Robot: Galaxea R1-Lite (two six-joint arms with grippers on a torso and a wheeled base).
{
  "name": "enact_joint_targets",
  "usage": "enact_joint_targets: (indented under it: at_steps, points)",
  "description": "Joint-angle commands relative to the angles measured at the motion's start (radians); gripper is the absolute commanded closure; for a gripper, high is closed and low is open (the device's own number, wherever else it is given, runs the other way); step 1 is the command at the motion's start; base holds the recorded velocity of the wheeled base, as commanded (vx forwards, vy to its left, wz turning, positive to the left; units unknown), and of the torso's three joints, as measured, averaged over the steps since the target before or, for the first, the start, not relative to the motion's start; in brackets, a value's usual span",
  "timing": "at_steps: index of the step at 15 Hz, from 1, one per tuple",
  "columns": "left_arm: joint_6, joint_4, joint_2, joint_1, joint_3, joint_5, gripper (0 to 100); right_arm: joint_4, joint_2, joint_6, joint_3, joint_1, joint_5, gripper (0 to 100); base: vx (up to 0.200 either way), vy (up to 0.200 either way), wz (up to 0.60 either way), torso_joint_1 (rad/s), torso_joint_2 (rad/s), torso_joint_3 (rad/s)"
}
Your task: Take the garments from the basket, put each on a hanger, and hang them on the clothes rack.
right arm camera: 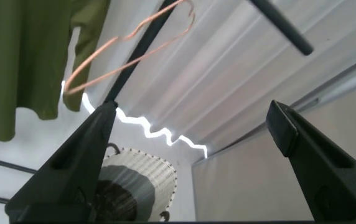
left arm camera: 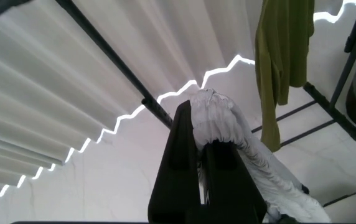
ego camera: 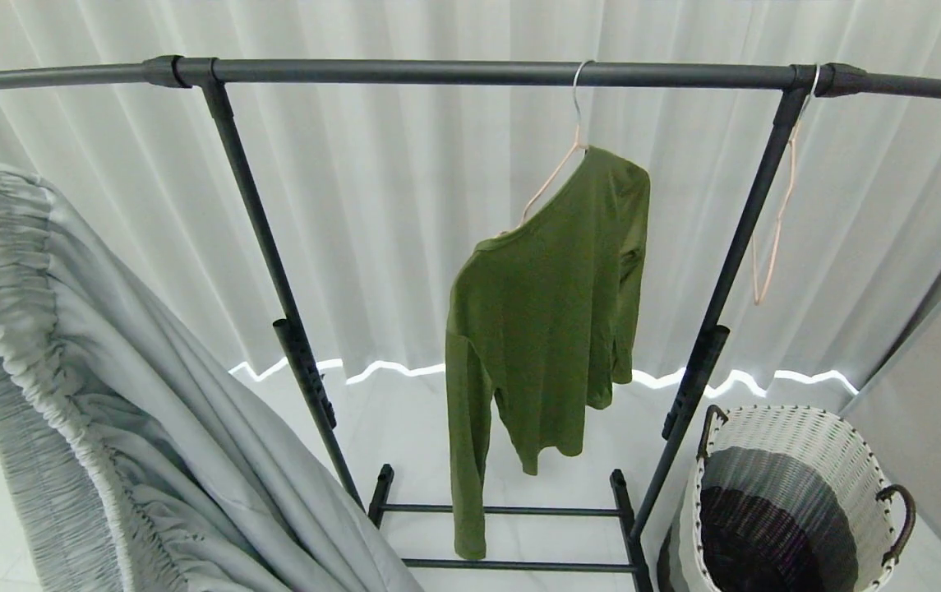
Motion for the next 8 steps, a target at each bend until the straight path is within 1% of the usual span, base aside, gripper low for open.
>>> enact_joint_targets:
  at_steps: [1,3,5,6,8]
  points:
    - [0.0,-0.001,0.003,0.0,0.004,0.0,100,-0.002,0.0,0.003,0.0,-0.023,0.003,0,0.0,0.0,0.0,0.203,-0.47,-0.29]
    - [0.0,-0.039,-0.002,0.0,0.028,0.0,100,-0.004,0.001,0.069,-0.003,-0.027,0.009,0,0.0,0.0,0.0,0.207,-0.5,-0.305]
    - [0.002,-0.107,-0.012,0.0,0.071,0.0,100,-0.002,0.003,0.112,-0.004,-0.029,0.018,0,0.0,0.0,0.0,0.22,-0.52,-0.3]
    - [0.013,-0.125,-0.015,0.0,0.088,0.0,100,-0.002,0.004,0.124,-0.006,-0.03,0.018,0,0.0,0.0,0.0,0.222,-0.53,-0.3]
    - [0.099,-0.165,-0.032,0.0,0.123,0.0,100,-0.001,0.008,0.184,-0.007,-0.029,0.037,0,0.0,0.0,0.0,0.205,-0.47,-0.271]
